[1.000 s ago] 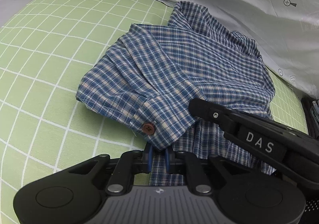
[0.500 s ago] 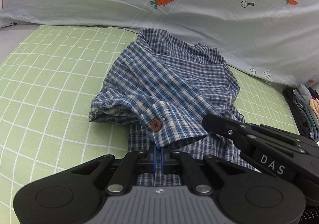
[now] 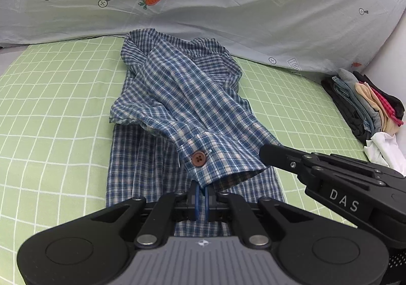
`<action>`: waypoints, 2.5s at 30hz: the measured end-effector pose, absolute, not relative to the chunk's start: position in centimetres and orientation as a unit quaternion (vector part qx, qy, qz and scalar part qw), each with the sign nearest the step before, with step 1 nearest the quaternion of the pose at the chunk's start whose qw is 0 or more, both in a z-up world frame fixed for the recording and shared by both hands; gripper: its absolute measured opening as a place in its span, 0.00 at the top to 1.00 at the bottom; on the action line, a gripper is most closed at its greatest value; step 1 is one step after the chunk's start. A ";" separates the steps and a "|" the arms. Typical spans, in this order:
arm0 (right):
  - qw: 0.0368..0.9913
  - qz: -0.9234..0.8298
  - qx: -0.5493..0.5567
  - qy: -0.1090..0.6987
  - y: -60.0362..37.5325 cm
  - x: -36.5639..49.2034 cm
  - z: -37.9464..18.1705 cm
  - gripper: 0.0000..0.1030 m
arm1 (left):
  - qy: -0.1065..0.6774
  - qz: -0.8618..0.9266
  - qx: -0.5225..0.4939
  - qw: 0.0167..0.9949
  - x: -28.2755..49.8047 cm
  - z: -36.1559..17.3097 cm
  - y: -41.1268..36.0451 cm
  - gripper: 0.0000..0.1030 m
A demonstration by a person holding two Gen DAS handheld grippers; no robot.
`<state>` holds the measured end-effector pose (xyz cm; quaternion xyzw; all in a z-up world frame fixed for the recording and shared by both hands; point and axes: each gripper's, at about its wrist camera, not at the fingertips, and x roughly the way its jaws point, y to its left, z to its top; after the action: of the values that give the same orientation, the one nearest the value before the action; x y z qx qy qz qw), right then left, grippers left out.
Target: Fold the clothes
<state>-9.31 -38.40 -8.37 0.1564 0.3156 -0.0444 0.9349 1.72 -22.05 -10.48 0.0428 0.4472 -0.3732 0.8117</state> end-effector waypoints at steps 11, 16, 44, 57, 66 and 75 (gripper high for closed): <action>0.919 -0.056 0.166 0.353 -36.7 -16.1 -10.6 0.98 | 0.477 -0.375 0.063 0.793 -4.0 -12.7 -20.2 0.96; 0.911 -0.065 0.174 0.369 -36.3 -17.6 -11.6 0.98 | 0.488 -0.379 0.077 0.782 -5.6 -13.7 -19.9 0.97; 0.876 -0.162 0.196 0.410 -41.0 -17.6 -14.2 0.26 | 0.527 -0.260 0.090 0.804 -1.5 -14.8 -15.9 0.43; 0.858 -0.150 0.214 0.443 -40.6 -19.9 -16.1 0.60 | 0.553 -0.240 0.119 0.789 -2.6 -17.4 -14.1 0.43; 0.857 -0.140 0.206 0.450 -39.1 -21.1 -16.6 0.71 | 0.547 -0.243 0.149 0.787 -4.5 -17.9 -13.9 0.40; 0.870 -0.119 0.217 0.427 -38.9 -20.9 -15.4 0.98 | 0.531 -0.272 0.142 0.790 -4.5 -16.7 -14.8 0.92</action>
<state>-20.88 -38.94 -15.37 0.2172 0.4268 -0.1193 0.8698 -4.52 -14.76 -16.67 0.1416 0.5306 -0.2721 0.7902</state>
